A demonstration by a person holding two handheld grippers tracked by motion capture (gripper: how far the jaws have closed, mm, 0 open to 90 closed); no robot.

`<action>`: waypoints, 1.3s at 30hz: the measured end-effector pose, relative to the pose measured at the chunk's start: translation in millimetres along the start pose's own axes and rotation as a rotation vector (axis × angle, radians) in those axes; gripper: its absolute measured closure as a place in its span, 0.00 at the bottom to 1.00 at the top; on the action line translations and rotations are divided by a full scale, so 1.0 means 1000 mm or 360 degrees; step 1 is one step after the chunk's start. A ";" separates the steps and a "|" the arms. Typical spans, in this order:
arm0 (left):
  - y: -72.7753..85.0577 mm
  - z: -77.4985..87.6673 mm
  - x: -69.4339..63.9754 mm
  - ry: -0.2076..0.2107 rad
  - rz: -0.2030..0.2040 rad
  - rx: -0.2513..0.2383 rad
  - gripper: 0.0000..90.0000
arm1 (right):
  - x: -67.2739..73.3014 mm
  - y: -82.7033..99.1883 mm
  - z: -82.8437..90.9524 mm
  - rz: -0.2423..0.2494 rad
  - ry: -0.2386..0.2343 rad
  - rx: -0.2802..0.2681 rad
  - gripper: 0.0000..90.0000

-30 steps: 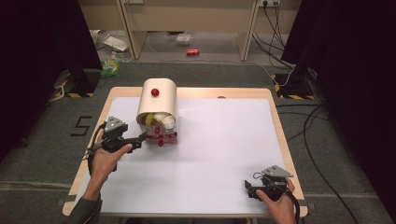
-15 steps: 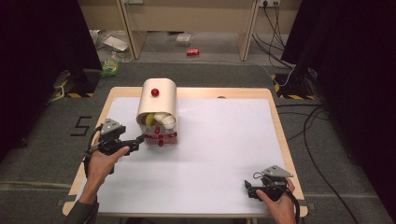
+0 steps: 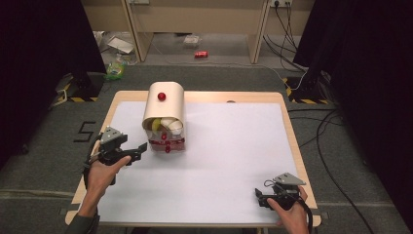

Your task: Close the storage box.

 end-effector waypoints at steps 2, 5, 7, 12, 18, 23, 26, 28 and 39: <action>0.001 0.001 0.000 0.0003 -0.0003 0.0001 0.18 | 0.000 0.000 0.000 0.0001 0.0001 0.0000 0.01; 0.001 0.002 -0.001 0.0010 -0.0009 -0.0005 0.18 | 0.000 0.000 0.000 0.0001 0.0002 0.0000 0.01; 0.002 0.003 -0.002 0.0016 -0.0012 -0.0001 0.18 | 0.000 0.000 0.000 0.0001 0.0003 0.0000 0.01; 0.006 0.005 -0.003 0.0026 -0.0009 0.0003 0.18 | 0.000 0.000 0.000 0.0002 0.0003 0.0000 0.01; 0.008 0.006 -0.003 0.0028 -0.0009 0.0000 0.18 | 0.000 0.000 0.000 0.0001 0.0003 0.0000 0.01; 0.010 0.007 -0.005 0.0040 -0.0012 -0.0001 0.18 | 0.000 0.000 0.000 0.0002 0.0003 0.0000 0.01; 0.012 0.009 -0.006 0.0045 -0.0009 -0.0003 0.18 | 0.000 0.000 0.000 0.0002 0.0004 -0.0001 0.01; 0.013 0.009 -0.007 0.0049 -0.0010 -0.0002 0.18 | 0.000 0.000 0.000 0.0002 0.0004 -0.0001 0.01; 0.022 0.012 -0.011 0.0070 -0.0005 0.0003 0.18 | 0.000 0.000 0.000 0.0002 0.0003 -0.0001 0.01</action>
Point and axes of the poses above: each handheld gripper's, and its own axes: z roughly backward along the jaws, y roughly out of its underside, x roughly to its left, the point moved 7 cm from there along -z, roughly forward along the jaws, and after that the axes turned 6 degrees about -x, right-handed, at the moved point
